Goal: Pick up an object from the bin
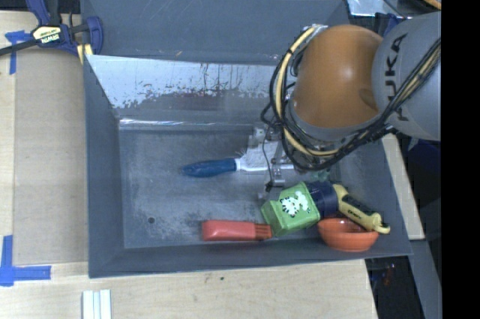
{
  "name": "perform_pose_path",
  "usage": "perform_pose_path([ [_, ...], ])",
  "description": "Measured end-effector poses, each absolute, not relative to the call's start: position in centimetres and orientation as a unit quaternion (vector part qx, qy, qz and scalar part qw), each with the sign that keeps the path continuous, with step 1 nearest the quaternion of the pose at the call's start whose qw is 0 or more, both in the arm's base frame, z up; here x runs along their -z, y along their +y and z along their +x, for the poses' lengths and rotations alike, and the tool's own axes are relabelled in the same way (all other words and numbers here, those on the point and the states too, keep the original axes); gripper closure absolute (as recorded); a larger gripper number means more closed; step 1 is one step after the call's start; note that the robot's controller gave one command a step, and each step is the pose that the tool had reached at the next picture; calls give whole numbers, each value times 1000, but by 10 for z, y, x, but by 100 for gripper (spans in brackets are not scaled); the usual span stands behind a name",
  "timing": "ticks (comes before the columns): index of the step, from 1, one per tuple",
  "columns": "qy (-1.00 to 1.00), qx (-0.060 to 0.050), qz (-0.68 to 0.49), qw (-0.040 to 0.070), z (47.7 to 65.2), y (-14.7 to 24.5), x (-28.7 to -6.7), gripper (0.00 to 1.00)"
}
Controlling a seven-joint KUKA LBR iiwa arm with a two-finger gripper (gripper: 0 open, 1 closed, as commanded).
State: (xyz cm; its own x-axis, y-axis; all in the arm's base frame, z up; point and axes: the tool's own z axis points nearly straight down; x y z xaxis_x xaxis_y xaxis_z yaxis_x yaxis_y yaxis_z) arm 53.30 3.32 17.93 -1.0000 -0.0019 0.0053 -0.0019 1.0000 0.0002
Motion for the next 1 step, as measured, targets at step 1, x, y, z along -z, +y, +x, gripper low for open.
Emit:
perform_pose_path([
  [1,-1000,0,0,-2,535,33,-184,0],
])
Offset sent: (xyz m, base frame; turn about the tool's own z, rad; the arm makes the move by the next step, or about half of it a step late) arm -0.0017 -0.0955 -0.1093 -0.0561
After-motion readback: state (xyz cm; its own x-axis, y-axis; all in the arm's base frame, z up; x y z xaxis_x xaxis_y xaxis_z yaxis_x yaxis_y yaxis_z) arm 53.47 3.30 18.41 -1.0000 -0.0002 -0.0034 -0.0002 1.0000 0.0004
